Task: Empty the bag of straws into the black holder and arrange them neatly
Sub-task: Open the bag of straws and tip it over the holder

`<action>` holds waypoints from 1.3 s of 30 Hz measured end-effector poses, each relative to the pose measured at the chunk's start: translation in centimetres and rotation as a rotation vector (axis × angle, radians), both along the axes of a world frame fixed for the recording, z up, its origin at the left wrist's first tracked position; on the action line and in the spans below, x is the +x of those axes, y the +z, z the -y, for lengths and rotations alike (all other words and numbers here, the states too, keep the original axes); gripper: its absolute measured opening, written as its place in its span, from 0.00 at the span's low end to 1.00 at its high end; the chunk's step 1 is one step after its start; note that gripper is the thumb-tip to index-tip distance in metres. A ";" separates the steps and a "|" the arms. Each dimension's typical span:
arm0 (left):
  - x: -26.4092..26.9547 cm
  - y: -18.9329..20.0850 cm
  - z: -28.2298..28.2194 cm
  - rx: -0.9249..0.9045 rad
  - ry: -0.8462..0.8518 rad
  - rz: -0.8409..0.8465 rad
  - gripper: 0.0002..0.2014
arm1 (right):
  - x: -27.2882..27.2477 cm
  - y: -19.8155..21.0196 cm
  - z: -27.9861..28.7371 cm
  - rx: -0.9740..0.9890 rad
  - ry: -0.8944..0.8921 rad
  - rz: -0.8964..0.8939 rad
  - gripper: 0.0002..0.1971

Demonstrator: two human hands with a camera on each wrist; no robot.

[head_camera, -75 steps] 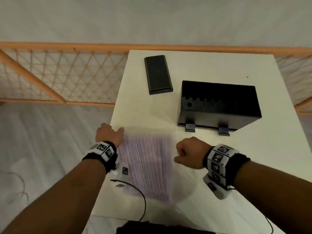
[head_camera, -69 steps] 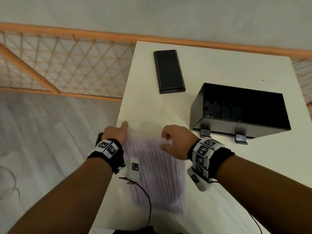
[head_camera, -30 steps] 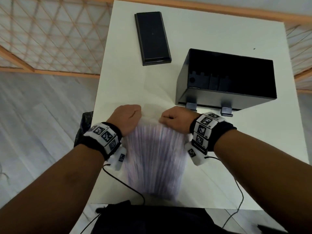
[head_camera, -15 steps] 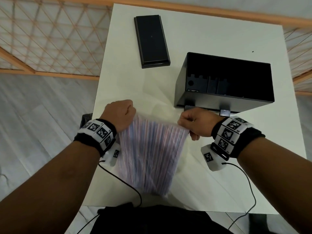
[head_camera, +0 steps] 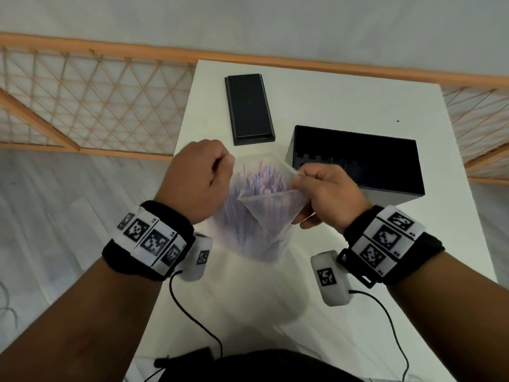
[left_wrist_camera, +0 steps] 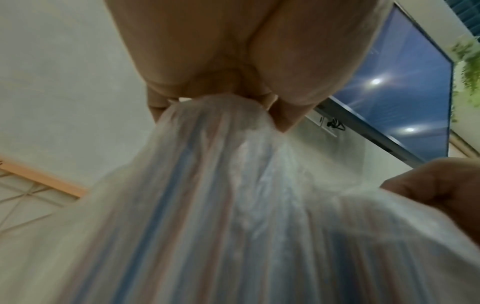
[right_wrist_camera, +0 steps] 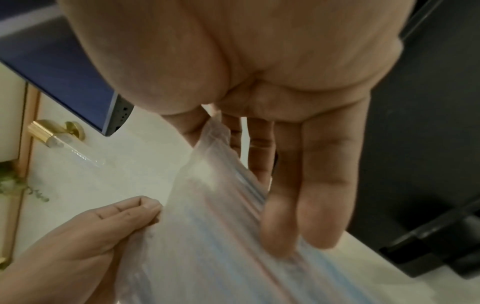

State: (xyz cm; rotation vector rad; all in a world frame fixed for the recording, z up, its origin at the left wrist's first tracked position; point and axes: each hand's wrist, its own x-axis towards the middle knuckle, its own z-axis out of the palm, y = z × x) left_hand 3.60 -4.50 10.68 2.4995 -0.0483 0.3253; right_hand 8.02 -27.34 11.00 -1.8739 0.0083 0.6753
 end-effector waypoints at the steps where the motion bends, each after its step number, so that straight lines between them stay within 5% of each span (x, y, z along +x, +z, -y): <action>1: -0.1 0.3 0.0 0.010 0.046 0.019 0.12 | 0.0 0.1 -0.2 0.024 -0.019 0.001 0.16; 6: 0.1 1.0 -1.8 0.066 0.349 -0.099 0.12 | 0.1 0.2 -1.3 0.144 -0.088 -0.030 0.16; 12: -0.1 2.0 -2.2 -0.131 0.488 -0.335 0.17 | 0.1 -0.8 -2.8 0.111 -0.016 0.112 0.18; 21: 0.0 0.1 1.0 -0.795 0.529 -0.129 0.20 | 0.6 -0.4 -3.5 0.043 -0.098 0.163 0.14; 25: -0.6 -1.7 1.2 -1.396 0.730 -0.315 0.24 | 0.6 0.0 -3.5 0.105 -0.162 0.087 0.15; 28: -1.1 -4.4 -0.1 -1.625 0.626 -0.607 0.36 | 0.6 0.0 -3.9 0.159 -0.163 0.004 0.17; 32: -1.9 -6.3 -0.7 -1.630 0.344 -0.825 0.32 | 0.4 0.0 -5.0 0.215 -0.144 -0.029 0.16; 34: -2.4 -6.6 -0.6 -1.537 0.429 -0.866 0.31 | 0.4 0.0 -5.4 0.228 -0.132 -0.024 0.16; 39: -4.3 -7.3 -0.7 -1.073 0.552 -1.248 0.62 | 0.3 0.6 -6.9 0.228 -0.061 -0.037 0.15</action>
